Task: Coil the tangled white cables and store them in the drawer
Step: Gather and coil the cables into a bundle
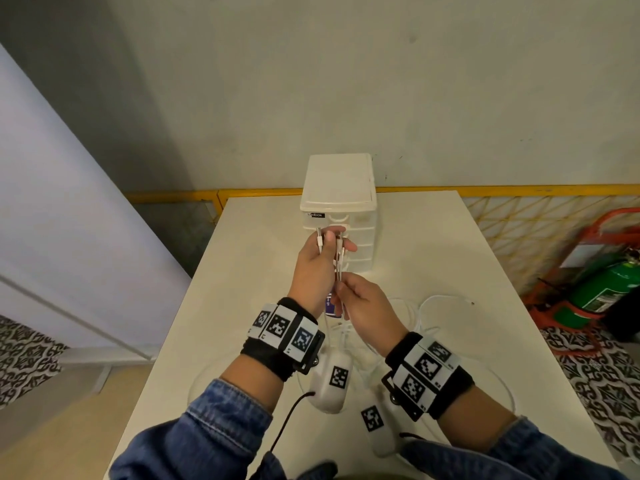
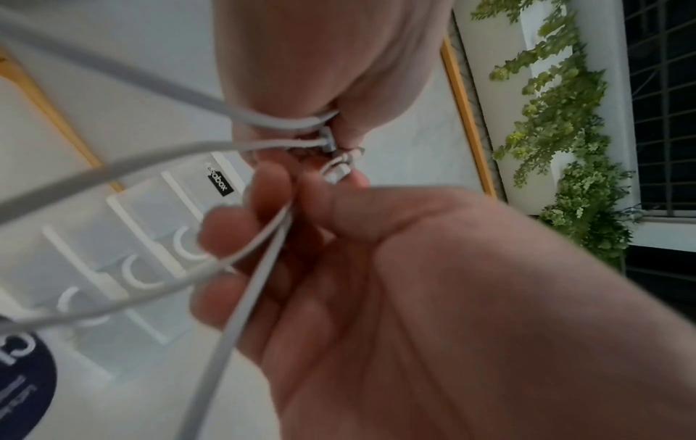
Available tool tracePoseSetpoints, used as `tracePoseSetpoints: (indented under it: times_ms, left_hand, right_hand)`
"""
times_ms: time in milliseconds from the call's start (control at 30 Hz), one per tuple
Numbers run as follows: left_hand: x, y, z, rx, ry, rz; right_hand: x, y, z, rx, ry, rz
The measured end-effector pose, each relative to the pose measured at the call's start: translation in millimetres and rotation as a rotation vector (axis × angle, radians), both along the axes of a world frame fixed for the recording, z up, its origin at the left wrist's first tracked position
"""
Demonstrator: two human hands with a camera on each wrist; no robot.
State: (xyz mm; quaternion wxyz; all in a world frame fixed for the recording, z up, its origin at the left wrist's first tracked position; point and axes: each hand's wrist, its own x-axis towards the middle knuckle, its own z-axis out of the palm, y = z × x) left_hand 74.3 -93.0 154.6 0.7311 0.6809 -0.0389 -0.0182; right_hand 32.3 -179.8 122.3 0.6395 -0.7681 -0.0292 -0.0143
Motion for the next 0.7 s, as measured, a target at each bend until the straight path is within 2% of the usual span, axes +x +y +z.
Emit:
tracePoseSetpoints:
  times_ms: [200,500,700]
  left_hand:
    - [-8.7,-7.4,-0.3,-0.034,0.049,-0.043]
    - [-10.4,-5.5,-0.8,0.184,0.009,-0.109]
    - [-11.2,-6.7,1.6,0.201,-0.018,-0.159]
  right_hand:
    - [-1.0,-4.0,2.3,-0.075,-0.020,-0.031]
    - [-4.2,-8.8,10.2,0.011,-0.008,-0.049]
    - [-5.5,-9.5,10.1,-0.029,-0.023,0.017]
